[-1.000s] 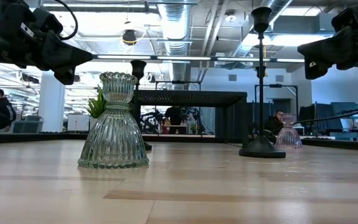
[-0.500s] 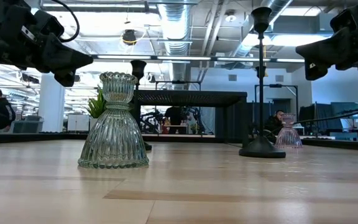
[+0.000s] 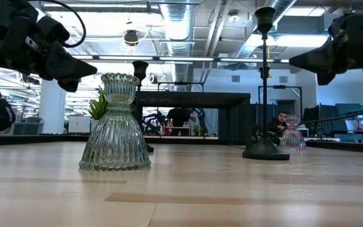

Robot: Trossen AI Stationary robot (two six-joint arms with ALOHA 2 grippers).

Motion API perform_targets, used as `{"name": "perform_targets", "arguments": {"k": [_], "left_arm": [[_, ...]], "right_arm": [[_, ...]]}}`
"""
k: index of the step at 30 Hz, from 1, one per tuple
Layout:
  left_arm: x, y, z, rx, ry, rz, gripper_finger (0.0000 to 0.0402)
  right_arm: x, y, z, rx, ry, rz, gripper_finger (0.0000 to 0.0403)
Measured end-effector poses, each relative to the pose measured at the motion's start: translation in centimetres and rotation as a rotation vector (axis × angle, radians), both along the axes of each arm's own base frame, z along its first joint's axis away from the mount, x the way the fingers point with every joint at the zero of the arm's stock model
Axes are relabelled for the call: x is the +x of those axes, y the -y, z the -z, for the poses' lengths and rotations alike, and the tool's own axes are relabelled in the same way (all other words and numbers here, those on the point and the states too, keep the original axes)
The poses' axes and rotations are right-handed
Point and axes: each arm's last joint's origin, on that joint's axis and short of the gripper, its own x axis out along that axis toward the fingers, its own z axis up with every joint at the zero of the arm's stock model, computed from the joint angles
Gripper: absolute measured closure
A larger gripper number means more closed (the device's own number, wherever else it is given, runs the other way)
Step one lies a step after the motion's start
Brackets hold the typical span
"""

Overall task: Pick & Place candle stick holders
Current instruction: Put the black candle holder on the shelf

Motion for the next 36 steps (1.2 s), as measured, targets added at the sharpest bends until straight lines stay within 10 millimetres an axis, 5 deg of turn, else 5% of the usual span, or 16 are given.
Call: {"name": "perform_targets", "arguments": {"k": [9,21,36], "left_arm": [[0.0,0.0,-0.3,0.003,0.034,0.0,0.0395],[0.0,0.0,-0.4,0.003,0.041,0.0,0.0395],[0.0,0.0,-0.4,0.003,0.041,0.0,0.0395]], "right_arm": [[0.2,-0.3,-2.6,-0.025,-0.025,0.153,0.0403],[3.6,-1.9,-3.8,-0.035,-0.208,0.373,0.0403],[6.3,-0.9,-2.2,-0.052,-0.332,0.526,0.0379]]}}
